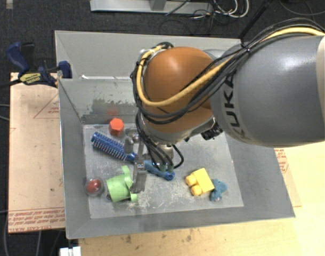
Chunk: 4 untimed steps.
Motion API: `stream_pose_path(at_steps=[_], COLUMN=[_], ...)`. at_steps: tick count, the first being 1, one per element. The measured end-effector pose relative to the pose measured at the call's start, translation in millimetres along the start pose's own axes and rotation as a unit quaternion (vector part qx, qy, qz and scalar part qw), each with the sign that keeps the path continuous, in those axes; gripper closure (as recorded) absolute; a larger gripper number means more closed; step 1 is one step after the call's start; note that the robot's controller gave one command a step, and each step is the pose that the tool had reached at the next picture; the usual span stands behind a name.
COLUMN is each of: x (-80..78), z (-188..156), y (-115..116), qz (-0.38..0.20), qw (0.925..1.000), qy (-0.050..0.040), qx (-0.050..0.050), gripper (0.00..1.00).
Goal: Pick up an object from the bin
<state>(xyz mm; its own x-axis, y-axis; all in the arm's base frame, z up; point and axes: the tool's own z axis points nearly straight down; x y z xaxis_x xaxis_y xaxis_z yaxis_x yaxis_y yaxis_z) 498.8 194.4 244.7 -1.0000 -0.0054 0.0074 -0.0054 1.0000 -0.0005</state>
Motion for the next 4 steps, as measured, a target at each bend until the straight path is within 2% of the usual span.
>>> stream_pose_path(at_steps=[1,2,4], x=[-0.8,6.1,11.7], z=[152.1,172.5,173.2], y=[-25.4,-5.3,-32.4], qz=[0.014,-0.09,-0.028], qw=[0.9997,0.9959,0.9996], qy=[-0.017,-0.0094,-0.0093], qx=[-0.006,-0.002,-0.003], gripper=[0.0,0.0,0.0])
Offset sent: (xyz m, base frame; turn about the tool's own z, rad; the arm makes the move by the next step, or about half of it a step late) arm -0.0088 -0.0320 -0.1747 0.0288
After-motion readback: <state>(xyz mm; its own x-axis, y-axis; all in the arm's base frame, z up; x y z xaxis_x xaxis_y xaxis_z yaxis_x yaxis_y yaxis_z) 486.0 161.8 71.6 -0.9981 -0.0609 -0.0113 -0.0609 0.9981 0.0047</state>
